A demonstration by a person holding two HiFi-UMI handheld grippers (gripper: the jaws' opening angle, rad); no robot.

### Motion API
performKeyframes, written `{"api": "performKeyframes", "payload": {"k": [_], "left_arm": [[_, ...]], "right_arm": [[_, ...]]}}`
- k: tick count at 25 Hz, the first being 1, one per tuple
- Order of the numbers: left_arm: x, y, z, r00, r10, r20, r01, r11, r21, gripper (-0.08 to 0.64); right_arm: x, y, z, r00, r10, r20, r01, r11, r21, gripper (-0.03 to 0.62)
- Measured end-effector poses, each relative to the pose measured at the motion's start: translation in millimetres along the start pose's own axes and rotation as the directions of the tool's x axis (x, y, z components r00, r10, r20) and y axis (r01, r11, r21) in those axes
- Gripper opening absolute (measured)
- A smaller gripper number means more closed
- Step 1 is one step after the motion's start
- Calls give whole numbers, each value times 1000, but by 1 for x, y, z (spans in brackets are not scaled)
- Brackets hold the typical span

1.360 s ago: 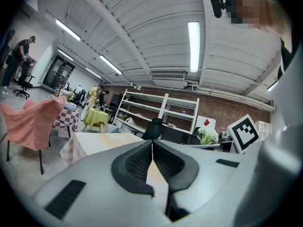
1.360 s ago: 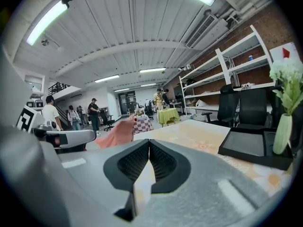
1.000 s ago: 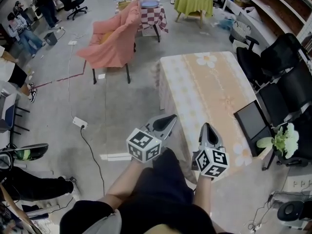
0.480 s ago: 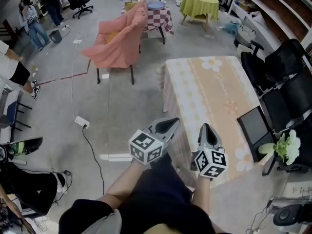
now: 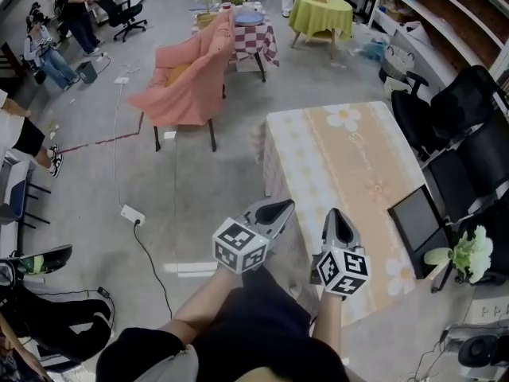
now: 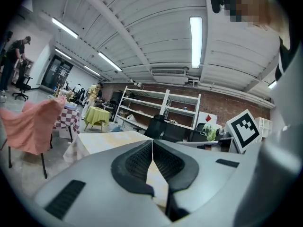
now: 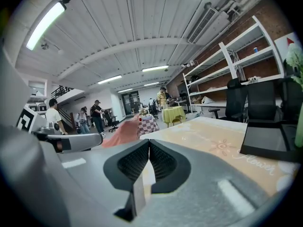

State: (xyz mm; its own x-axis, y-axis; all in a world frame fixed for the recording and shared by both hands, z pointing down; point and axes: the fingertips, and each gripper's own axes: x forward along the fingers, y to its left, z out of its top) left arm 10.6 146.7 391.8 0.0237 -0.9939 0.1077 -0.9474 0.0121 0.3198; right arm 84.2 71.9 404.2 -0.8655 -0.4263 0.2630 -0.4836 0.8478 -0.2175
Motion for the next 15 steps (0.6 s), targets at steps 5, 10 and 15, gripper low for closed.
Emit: {"api": "performKeyframes", "payload": {"k": [5,10,15], "left_arm": [[18,20,10,1000,-15,0,15,1000,5,12],[34,49,26,1000,-5,7,5,1000,3,12],[55,81,48,1000,6,24,-6,1000,1,12]], "right_arm": [[30,-3,12,1000,-6,7,6,1000,-3,5],[65,-2,25,1000,7,4,-7,1000,-14,5],[100,-5,42,1000,6,12,-6,1000,-17,5]]}}
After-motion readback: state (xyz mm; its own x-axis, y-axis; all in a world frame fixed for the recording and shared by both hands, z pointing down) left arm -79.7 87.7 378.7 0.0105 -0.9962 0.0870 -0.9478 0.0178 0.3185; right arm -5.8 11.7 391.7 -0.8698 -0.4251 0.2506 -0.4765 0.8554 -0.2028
